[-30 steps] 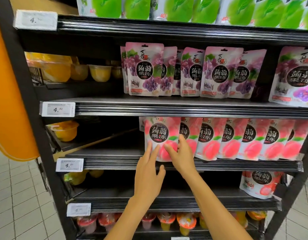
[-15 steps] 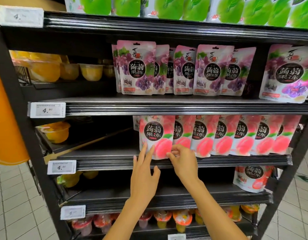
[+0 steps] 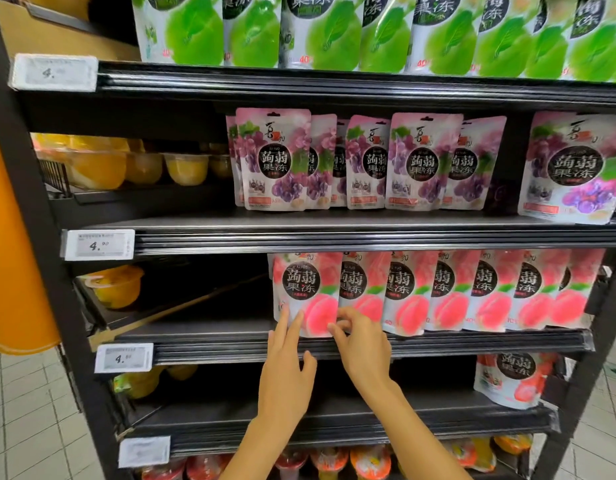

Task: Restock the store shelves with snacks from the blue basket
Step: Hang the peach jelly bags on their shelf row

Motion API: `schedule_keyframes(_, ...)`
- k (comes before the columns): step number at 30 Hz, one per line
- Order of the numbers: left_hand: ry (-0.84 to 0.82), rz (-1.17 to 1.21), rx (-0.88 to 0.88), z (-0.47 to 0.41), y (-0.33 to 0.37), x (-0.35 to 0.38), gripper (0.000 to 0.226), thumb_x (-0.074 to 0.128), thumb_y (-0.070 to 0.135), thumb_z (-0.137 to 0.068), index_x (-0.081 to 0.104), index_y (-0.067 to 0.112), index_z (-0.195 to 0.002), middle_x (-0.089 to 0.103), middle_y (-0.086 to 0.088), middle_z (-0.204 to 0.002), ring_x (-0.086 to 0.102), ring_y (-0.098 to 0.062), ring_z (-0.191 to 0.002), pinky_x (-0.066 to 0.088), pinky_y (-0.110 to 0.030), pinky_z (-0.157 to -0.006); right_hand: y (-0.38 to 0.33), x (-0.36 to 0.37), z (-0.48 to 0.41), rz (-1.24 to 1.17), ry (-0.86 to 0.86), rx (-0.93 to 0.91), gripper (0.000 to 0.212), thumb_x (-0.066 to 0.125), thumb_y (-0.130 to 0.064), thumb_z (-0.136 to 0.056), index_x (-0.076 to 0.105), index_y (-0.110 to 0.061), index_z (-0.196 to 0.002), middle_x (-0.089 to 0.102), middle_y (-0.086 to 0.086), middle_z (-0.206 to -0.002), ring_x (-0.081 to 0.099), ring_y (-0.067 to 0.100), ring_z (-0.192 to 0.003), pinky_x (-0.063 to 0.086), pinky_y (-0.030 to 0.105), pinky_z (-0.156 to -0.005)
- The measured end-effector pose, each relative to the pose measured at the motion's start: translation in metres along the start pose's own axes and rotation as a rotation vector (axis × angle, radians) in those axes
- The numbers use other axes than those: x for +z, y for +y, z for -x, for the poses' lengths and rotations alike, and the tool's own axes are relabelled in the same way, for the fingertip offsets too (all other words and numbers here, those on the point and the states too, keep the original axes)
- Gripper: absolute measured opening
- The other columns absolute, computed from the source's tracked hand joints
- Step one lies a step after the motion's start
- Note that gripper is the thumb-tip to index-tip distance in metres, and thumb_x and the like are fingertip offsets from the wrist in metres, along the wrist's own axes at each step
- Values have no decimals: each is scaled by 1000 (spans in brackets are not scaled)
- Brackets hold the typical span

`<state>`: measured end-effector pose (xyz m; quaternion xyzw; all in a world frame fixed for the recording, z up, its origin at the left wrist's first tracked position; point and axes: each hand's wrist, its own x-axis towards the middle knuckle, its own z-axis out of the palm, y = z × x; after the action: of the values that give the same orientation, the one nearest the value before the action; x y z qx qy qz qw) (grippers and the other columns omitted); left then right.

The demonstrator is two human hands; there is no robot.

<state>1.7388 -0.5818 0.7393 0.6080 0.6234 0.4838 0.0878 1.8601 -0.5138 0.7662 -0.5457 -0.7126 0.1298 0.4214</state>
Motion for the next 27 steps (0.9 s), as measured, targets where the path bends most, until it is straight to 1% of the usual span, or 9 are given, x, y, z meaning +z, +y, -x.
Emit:
schedule_keyframes(4,-13,-17,-16,1,3,4,70,50,15,-98,15,42,-153,-12,32,-158,46,-32,-134,42,-8,-55,3,-1,2,-1,38,5,24,65,-34,-93,65,-28,-117,72,-16,-86,68,7,-88,53,30,-73)
schedule_keyframes(7,-11,-30,-13,2,6,6,71,50,14,-98,15,40,-154,-12,31,-158,35,-31,-143,43,-10,-55,4,-2,3,-30,73,15,22,67,-32,-92,67,-26,-114,73,-14,-88,68,8,-85,52,30,-71)
schedule_keyframes(10,4,-32,-21,2,6,8,71,51,14,-98,14,41,-153,-12,31,-158,48,-43,-128,41,-8,-52,3,-1,2,-54,83,33,21,68,-31,-92,67,-27,-113,74,-13,-90,67,7,-84,51,30,-71)
schedule_keyframes(12,25,-33,-13,1,4,8,73,51,14,-97,14,42,-152,-11,32,-158,49,-47,-125,41,-9,-51,1,1,0,-61,67,41,21,68,-32,-92,67,-28,-112,74,-14,-89,67,8,-84,53,31,-73)
schedule_keyframes(13,35,-38,-6,1,4,8,72,52,14,-97,15,41,-152,-11,32,-158,45,-45,-130,42,-9,-52,0,1,0,-60,55,39,21,67,-32,-92,66,-29,-113,73,-15,-88,67,8,-83,53,32,-74)
schedule_keyframes(15,47,-66,0,0,3,8,69,52,15,-97,19,39,-153,-10,33,-157,19,-32,-149,51,-13,-61,1,2,1,-56,39,33,21,66,-33,-92,65,-30,-113,73,-16,-86,66,6,-82,54,32,-73)
schedule_keyframes(17,39,-97,-17,0,3,8,68,52,17,-97,21,38,-153,-9,32,-157,-1,-17,-152,56,-20,-76,4,1,3,-55,38,32,21,66,-34,-93,65,-32,-114,72,-18,-85,65,4,-80,53,31,-72)
schedule_keyframes(22,13,-144,-34,1,7,9,66,51,21,-97,21,36,-153,-8,25,-160,-6,-16,-151,55,-29,-91,5,1,5,-33,54,25,24,65,-32,-94,65,-33,-117,73,-17,-88,67,5,-82,53,30,-70)
schedule_keyframes(27,15,-166,-31,1,7,11,65,50,21,-97,21,35,-153,-11,25,-158,-7,-18,-151,54,-31,-93,6,-1,7,-58,60,41,25,67,-26,-92,64,-30,-116,68,-19,-82,66,7,-80,54,32,-70)
